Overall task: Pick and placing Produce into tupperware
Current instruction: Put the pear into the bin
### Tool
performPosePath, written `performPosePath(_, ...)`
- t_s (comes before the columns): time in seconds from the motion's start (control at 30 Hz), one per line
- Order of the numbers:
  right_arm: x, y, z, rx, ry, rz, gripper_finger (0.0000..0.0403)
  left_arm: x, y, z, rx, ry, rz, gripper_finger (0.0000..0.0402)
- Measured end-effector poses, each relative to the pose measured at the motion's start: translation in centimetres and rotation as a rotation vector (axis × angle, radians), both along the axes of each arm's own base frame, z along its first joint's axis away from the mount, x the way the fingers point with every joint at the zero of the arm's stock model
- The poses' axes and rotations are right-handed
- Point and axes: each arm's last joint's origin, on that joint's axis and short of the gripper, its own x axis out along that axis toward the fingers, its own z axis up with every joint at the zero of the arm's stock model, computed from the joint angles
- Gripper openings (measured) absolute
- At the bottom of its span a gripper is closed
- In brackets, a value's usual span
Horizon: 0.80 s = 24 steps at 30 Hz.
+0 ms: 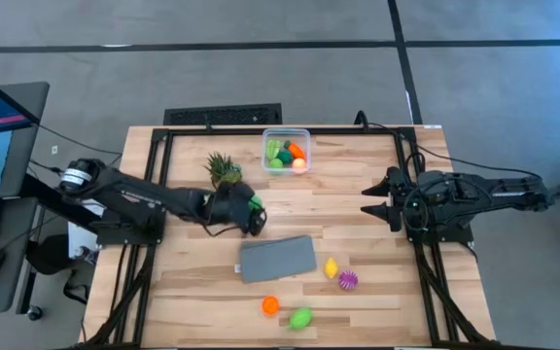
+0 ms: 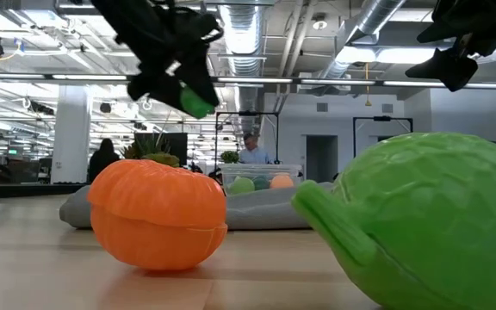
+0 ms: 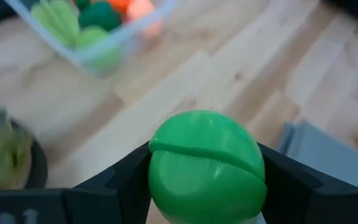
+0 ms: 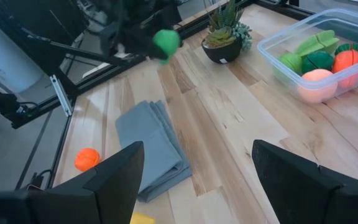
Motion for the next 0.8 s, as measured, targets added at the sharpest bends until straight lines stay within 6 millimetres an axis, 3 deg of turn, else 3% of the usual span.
performPosePath(0.37,0.0,0.0,0.0,0.000,0.000,0.000,0.0322,0.9,6.7,0.9,0.046,-0.056,0.005,0.0222)
performPosePath(0.8,0.0,-0.1,0.0,-0.005,-0.001,-0.030,0.0322,0.4,12.3,1.6,0.077,-0.107,-0.002,0.0222)
